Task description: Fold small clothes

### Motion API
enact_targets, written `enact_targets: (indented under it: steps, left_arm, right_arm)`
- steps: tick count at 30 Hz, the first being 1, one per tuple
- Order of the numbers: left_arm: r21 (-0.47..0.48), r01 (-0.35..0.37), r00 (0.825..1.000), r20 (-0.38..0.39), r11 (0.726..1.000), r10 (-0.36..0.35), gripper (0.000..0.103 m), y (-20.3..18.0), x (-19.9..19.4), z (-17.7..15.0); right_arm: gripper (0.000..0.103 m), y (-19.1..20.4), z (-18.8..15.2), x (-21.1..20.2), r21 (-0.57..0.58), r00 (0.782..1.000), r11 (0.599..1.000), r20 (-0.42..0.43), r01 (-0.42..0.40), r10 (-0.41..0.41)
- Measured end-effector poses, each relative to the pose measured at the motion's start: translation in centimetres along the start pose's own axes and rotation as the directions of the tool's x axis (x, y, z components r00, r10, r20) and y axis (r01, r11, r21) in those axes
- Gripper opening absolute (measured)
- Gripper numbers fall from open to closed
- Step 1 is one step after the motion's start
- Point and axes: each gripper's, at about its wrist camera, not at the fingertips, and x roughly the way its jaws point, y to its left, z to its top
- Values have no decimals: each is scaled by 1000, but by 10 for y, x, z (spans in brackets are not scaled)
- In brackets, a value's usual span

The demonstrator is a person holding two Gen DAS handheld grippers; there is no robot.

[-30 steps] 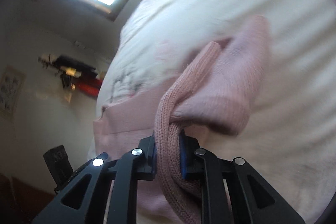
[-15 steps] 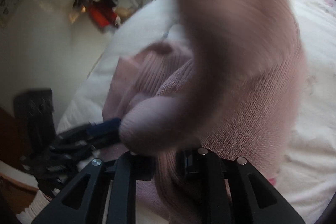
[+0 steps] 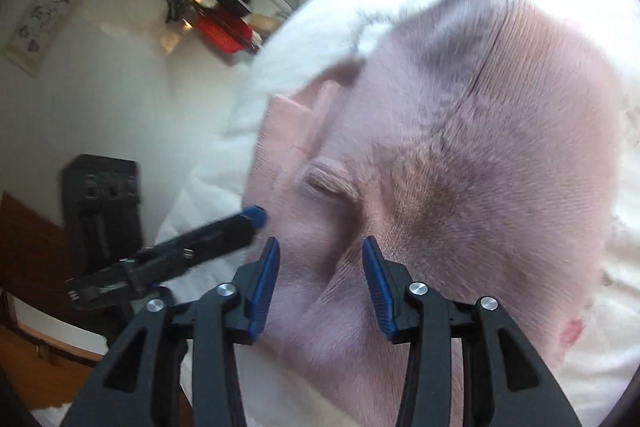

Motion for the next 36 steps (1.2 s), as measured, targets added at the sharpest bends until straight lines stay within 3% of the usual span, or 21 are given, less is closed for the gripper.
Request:
enact_targets:
  steps: [7, 11, 21, 25, 27, 31, 36]
  left_arm:
    - [-14, 15, 998, -68, 1000, -16, 55, -8, 34, 1]
    - [-71, 28, 993, -111, 997, -35, 55, -4, 63, 6]
    - [-142, 71, 991, -99, 987, -86, 55, -7, 90, 13]
    - [-152, 61, 993, -93, 987, -75, 42, -7, 91, 16]
    - [-156, 41, 994, -90, 987, -56, 26, -8, 94, 18]
    - [-179, 74, 995, -53, 981, -85, 20, -12, 89, 18]
    - [-130, 108, 994, 3, 986, -109, 18, -27, 70, 17]
  right_arm:
    - [46, -39, -27, -72, 47, 988, 995, 117, 91, -96]
    - [46, -73, -46, -96, 123, 985, 989, 142, 80, -98]
    - [47, -118, -81, -87, 234, 988, 972, 133, 38, -71]
    - [50, -124, -87, -80, 248, 988, 969, 143, 18, -55]
    - [50, -127, -90, -80, 256, 988, 967, 145, 11, -49]
    - [51, -126, -93, -81, 253, 988, 968, 151, 5, -45]
    - [53, -124, -98, -86, 247, 987, 969, 156, 1, -41]
